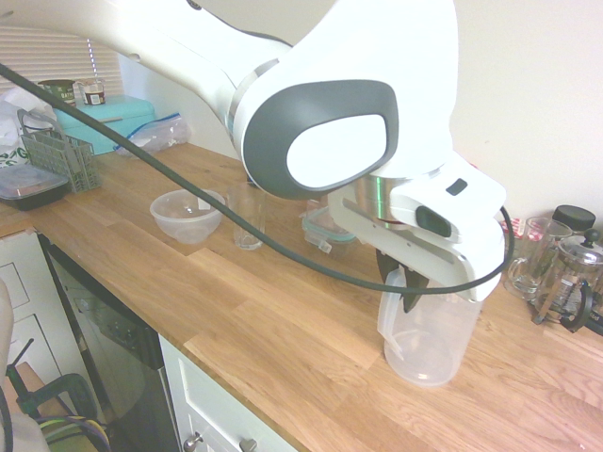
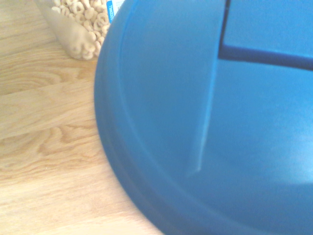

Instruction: Pour me some water

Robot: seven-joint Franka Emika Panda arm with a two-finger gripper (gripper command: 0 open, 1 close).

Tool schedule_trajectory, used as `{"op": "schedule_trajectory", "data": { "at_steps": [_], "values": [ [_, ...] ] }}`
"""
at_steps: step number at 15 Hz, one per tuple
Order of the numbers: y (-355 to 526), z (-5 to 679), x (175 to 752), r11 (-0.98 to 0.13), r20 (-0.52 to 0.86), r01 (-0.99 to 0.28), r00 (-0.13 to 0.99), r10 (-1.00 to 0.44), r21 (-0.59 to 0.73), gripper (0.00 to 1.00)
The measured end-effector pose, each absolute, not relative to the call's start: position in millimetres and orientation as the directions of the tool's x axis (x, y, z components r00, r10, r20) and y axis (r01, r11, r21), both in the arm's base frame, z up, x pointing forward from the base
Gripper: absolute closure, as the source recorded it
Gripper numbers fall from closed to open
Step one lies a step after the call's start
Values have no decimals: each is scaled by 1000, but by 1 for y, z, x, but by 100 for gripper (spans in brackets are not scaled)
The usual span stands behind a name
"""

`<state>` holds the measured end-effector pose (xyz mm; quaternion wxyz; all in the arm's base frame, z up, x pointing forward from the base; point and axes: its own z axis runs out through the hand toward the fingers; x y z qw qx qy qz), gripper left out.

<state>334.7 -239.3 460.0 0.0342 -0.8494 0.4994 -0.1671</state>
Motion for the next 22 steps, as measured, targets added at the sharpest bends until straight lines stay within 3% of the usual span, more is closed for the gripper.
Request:
{"op": "schedule_trajectory", "data": {
  "at_steps": [4, 11, 16, 22],
  "values": [
    [-246, 466, 331, -519, 246, -824, 467, -849, -226, 100],
    [-231, 588, 313, -810, 261, -564, 767, -587, -163, 100],
    [-129, 630, 372, -947, 214, -312, 923, -321, -76, 100],
    [-32, 628, 446, -996, 77, -19, 997, -12, 92, 100]
  ]
}}
